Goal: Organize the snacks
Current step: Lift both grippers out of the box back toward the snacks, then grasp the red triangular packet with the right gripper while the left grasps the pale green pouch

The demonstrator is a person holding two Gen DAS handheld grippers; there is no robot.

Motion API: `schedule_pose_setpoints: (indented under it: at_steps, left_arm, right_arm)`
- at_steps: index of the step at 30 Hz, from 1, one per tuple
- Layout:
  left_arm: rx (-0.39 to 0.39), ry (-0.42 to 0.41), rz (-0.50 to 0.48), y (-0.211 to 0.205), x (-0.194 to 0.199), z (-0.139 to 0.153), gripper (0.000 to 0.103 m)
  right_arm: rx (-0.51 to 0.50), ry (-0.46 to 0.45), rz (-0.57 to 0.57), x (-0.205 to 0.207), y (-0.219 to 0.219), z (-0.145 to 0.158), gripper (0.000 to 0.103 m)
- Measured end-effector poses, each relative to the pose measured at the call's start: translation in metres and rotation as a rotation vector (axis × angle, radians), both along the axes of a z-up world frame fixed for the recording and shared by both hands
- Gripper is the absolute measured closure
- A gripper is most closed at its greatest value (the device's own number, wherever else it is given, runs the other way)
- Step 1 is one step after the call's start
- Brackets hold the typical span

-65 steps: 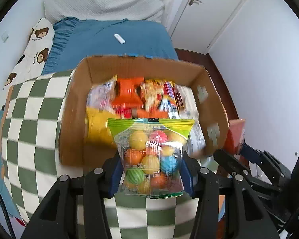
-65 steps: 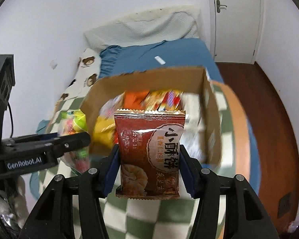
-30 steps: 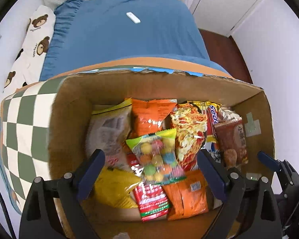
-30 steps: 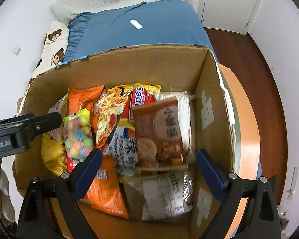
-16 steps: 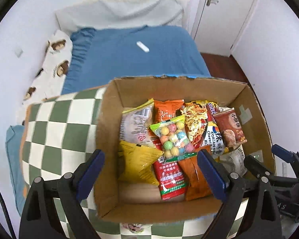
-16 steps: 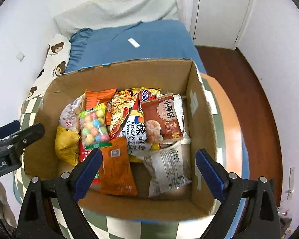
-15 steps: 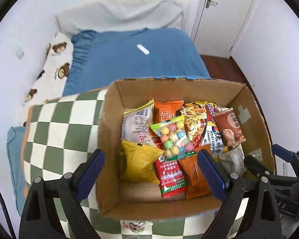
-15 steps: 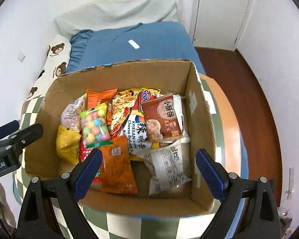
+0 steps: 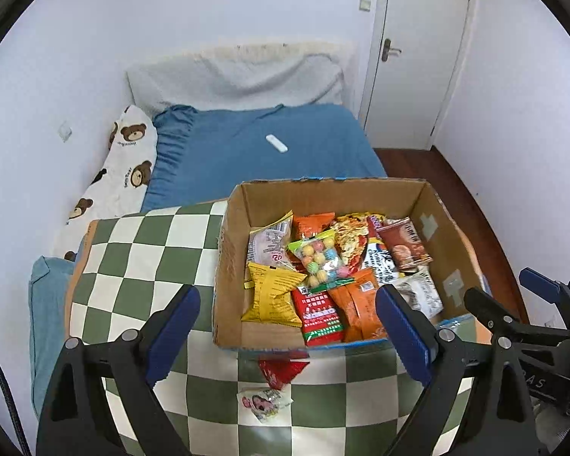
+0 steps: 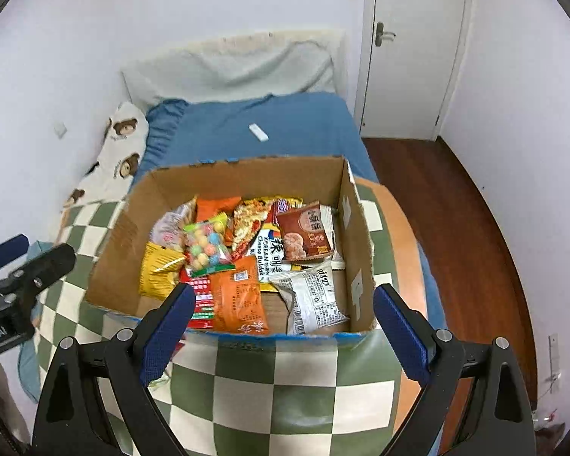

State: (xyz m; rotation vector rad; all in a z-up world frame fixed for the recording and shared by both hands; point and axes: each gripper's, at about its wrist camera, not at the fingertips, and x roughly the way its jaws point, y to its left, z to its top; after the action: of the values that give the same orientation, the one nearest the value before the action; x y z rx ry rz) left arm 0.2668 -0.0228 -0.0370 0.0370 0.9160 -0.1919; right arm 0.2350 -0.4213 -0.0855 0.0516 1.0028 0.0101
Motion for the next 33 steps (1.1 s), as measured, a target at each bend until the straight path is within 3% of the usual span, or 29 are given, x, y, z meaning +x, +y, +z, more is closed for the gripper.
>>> schedule_pose_setpoints:
  at_steps: [8, 14, 15, 16, 17, 19, 23, 27, 33]
  left_arm:
    - [-0.011, -0.065, 0.0, -0.002, -0.033, 0.022, 0.008]
    - [0.005, -0.045, 0.083, 0.013, -0.041, 0.009, 0.008]
    - [0.03, -0.036, 0.11, 0.019, -0.044, 0.001, 0.008]
    - [0.048, -0.022, 0.132, 0.024, -0.046, -0.008, 0.008]
    - [0.063, 0.01, 0.155, 0.033, -0.047, -0.02, 0.008]
    - [0.078, 0.073, 0.185, 0.046, -0.047, -0.043, 0.008]
    - [0.118, 0.205, 0.214, 0.066, -0.046, -0.098, 0.008]
    - [0.044, 0.378, 0.218, 0.069, -0.039, -0.156, 0.009]
    - [0.08, 0.484, 0.103, 0.035, -0.018, -0.222, 0.009]
  right_arm:
    - [-0.002, -0.09, -0.006, -0.037, -0.005, 0.036, 0.006]
    - [0.131, -0.08, 0.019, -0.056, -0.01, 0.032, 0.007]
    - [0.148, -0.062, 0.028, -0.057, -0.009, 0.026, 0.008]
    - [0.173, -0.037, 0.046, -0.058, -0.006, 0.016, 0.016]
    - [0.198, -0.014, 0.059, -0.059, -0.003, 0.006, 0.03]
    - [0.24, 0.047, 0.093, -0.058, 0.009, -0.021, 0.037]
    - [0.303, 0.164, 0.128, -0.054, 0.035, -0.079, 0.037]
    - [0.308, 0.221, 0.133, -0.049, 0.053, -0.119, 0.037]
    - [0.285, 0.267, 0.106, -0.047, 0.056, -0.151, 0.037]
